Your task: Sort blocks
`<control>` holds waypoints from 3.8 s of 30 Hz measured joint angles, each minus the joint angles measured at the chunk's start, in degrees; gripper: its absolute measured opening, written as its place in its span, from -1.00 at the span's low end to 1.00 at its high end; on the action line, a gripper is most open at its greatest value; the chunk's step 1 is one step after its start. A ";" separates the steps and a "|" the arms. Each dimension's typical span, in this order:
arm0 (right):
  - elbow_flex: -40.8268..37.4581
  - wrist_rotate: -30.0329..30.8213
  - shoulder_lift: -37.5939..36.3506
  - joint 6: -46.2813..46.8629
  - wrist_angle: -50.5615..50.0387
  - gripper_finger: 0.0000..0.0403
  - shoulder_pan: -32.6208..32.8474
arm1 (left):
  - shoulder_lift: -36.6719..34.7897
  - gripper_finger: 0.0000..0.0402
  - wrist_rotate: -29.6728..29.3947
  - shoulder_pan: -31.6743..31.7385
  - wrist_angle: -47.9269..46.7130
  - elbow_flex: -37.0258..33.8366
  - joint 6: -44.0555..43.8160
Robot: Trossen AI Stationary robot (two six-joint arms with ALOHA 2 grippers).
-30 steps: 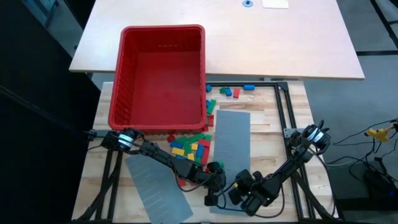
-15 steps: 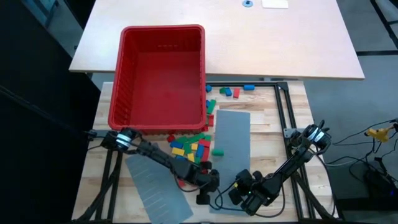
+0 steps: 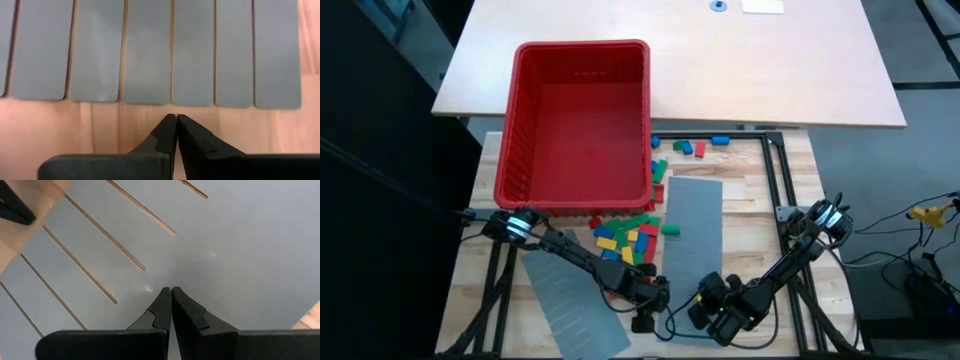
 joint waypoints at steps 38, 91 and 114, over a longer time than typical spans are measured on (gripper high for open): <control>-0.13 0.50 0.13 -0.94 3.45 -1.00 -0.13 | 5.32 -0.38 2.37 1.10 12.23 0.23 -3.62; -7.96 -11.49 -8.00 4.64 -8.97 -1.00 3.26 | 3.38 -1.00 7.41 0.13 11.33 3.04 0.31; -8.15 -8.44 -7.73 1.42 -0.39 -1.00 0.68 | 3.07 -1.00 3.93 0.05 -10.97 13.30 5.95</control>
